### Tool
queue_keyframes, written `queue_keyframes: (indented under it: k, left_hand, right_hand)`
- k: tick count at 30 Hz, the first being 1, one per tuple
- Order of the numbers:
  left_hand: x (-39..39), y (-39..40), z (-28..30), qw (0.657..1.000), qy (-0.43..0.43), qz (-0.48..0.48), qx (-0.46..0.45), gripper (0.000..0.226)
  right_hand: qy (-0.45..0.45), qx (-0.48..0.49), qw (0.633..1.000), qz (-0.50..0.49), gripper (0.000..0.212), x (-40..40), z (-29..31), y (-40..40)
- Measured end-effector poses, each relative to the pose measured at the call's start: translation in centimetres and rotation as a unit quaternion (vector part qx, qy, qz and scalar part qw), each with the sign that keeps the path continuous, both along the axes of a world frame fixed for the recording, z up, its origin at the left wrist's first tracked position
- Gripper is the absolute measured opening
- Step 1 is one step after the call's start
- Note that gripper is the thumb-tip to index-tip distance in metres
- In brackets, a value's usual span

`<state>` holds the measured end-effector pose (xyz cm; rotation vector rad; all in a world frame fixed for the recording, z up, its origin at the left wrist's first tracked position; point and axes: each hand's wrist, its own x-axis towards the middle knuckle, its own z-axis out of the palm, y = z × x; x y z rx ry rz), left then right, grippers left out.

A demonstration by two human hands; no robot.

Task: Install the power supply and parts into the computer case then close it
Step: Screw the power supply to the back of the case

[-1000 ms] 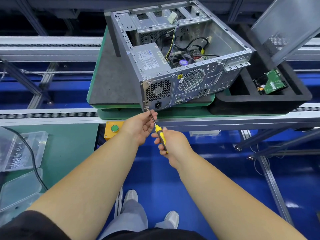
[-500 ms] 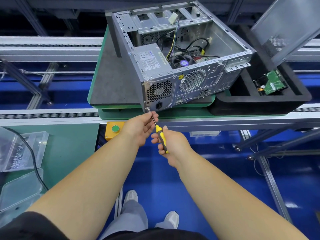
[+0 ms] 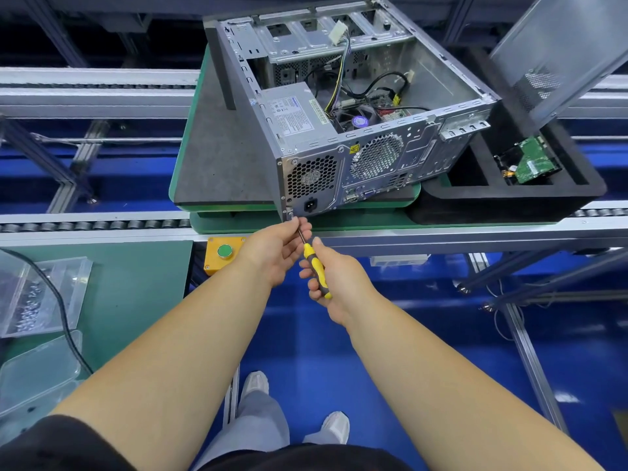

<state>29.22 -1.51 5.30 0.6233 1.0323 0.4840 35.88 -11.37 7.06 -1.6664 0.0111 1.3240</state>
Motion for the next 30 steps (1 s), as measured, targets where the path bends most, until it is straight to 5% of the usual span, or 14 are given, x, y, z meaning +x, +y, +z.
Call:
queue_keyframes:
  k: [5, 11, 14, 20, 30]
  left_hand:
    - [0.24, 0.17, -0.11, 1.0, 0.014, 0.005, -0.007, 0.011]
    - [-0.18, 0.08, -0.42, 1.0, -0.004, -0.008, 0.001, 0.017]
    - [-0.23, 0.3, -0.36, 1.0, -0.006, -0.006, 0.005, 0.014]
    - [0.06, 0.75, -0.6, 1.0, 0.021, -0.012, 0.003, 0.011]
    - [-0.51, 0.59, -0.55, 1.0, -0.005, -0.023, 0.007, 0.012]
  right_hand:
    - [-0.059, -0.002, 0.998, 0.032, 0.028, 0.29, 0.24, -0.27]
    - [-0.046, -0.044, 0.997, 0.032, 0.051, 0.35, 0.15, 0.38]
    - [-0.013, -0.001, 1.0, 0.001, 0.041, 0.23, -0.12, 0.05]
    - [-0.084, -0.004, 0.996, 0.032, 0.027, 0.3, -0.37, -0.26]
    - [-0.03, -0.033, 0.998, 0.032, 0.047, -0.07, 0.29, 0.28]
